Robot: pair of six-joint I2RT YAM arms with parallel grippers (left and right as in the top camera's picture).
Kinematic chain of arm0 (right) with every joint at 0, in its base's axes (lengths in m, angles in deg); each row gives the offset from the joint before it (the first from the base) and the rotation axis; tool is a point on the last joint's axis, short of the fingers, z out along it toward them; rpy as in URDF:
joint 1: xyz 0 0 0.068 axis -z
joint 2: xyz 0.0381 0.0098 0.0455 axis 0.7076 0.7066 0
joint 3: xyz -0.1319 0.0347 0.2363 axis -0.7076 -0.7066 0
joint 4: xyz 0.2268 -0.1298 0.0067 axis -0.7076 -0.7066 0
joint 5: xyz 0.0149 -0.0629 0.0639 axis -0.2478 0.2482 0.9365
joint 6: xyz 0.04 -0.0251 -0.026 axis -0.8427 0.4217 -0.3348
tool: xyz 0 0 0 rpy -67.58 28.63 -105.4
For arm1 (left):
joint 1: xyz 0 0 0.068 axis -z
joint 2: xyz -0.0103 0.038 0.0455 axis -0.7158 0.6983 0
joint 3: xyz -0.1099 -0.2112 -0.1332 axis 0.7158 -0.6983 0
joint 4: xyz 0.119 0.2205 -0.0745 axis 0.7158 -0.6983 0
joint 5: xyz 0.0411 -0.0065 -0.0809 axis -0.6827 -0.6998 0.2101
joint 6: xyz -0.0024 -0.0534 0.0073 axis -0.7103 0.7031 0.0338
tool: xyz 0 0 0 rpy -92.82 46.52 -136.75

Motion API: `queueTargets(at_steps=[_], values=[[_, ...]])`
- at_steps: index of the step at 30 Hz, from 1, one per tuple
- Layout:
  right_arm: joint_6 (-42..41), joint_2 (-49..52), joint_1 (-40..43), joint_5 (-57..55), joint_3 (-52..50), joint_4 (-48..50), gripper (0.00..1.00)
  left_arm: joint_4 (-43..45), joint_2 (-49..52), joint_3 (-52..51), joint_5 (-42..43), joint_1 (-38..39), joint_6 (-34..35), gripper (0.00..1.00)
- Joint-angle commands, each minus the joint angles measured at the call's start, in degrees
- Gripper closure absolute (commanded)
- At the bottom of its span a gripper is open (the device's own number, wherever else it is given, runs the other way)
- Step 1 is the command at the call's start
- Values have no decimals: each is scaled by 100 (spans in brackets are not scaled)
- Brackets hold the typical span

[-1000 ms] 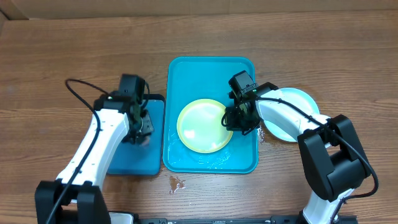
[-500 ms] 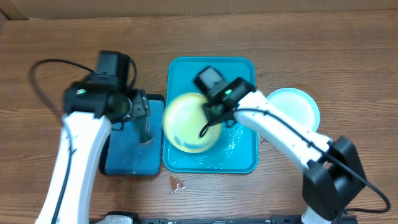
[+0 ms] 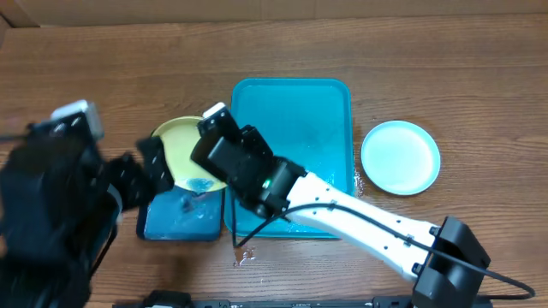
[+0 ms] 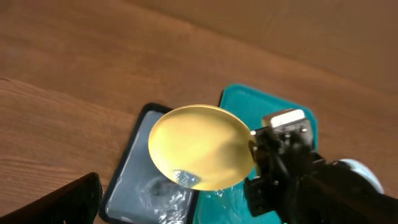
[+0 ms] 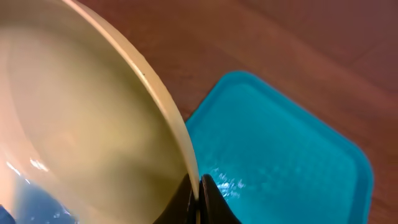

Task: Clean dirty plates on tray and stack at the side
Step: 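Tilt the lifted yellow plate over the black tray with the right gripper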

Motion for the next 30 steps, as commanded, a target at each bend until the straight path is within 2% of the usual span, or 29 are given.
queueTargets(at_steps=[1, 7, 17, 30], values=[[4, -122, -280, -1163, 72, 133, 96, -37, -339, 103, -164, -33, 20, 0], [4, -122, -741, -2350, 74, 264, 96, -125, -678, 103, -223, -33, 15, 0], [7, -122, -1521, -4052, 74, 407, 96, -219, -675, 101, -245, -33, 15, 0], [28, -122, -1794, -4288, 74, 404, 96, -223, -675, 101, -245, -33, 15, 0]])
